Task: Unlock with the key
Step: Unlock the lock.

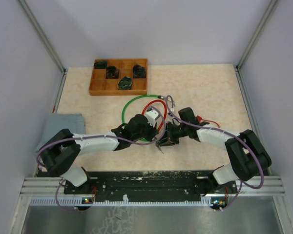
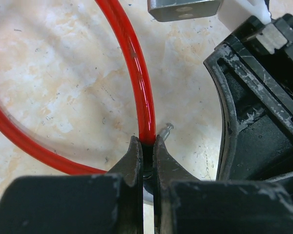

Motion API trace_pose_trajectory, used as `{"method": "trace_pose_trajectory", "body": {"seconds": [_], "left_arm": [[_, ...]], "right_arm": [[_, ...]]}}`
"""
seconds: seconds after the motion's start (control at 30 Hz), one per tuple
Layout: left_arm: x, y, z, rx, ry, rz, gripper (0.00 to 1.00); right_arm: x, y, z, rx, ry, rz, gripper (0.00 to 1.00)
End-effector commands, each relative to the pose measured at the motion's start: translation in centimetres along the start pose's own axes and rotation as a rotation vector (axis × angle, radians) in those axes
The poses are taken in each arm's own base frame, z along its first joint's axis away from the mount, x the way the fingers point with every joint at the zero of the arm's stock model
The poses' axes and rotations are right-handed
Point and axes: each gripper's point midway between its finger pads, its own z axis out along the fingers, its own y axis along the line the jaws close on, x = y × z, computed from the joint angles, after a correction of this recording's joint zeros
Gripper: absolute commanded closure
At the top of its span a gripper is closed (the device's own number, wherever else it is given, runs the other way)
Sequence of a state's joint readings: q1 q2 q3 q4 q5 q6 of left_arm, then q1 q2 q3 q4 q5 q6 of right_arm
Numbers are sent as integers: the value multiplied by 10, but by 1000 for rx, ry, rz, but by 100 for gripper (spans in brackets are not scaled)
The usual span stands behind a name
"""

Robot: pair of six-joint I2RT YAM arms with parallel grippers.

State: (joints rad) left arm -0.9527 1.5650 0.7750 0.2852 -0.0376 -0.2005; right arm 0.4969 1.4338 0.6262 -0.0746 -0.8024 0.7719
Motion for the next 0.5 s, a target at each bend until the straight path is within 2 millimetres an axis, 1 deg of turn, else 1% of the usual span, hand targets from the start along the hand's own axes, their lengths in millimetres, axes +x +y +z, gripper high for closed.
{"method": "trace_pose_trajectory", "body": {"seconds": [0.0,0.23,0.37,0.47], "left_arm": [[-25,-14,-4,4,-94,48,100],[-25,-15,-6,-31,-107,78,100],[-31,-13,-9,-42,-145,63,100],[-37,-17,-9,-30,-172,35,100]], "right_arm": [[-29,30,-11,-69,-85,-47,100],[-35,31,-19,-84,-108,-33,100],[-35,34,-21,-94,-112,-29,100],[-35,30,-21,-67,-108,-29,100]]}}
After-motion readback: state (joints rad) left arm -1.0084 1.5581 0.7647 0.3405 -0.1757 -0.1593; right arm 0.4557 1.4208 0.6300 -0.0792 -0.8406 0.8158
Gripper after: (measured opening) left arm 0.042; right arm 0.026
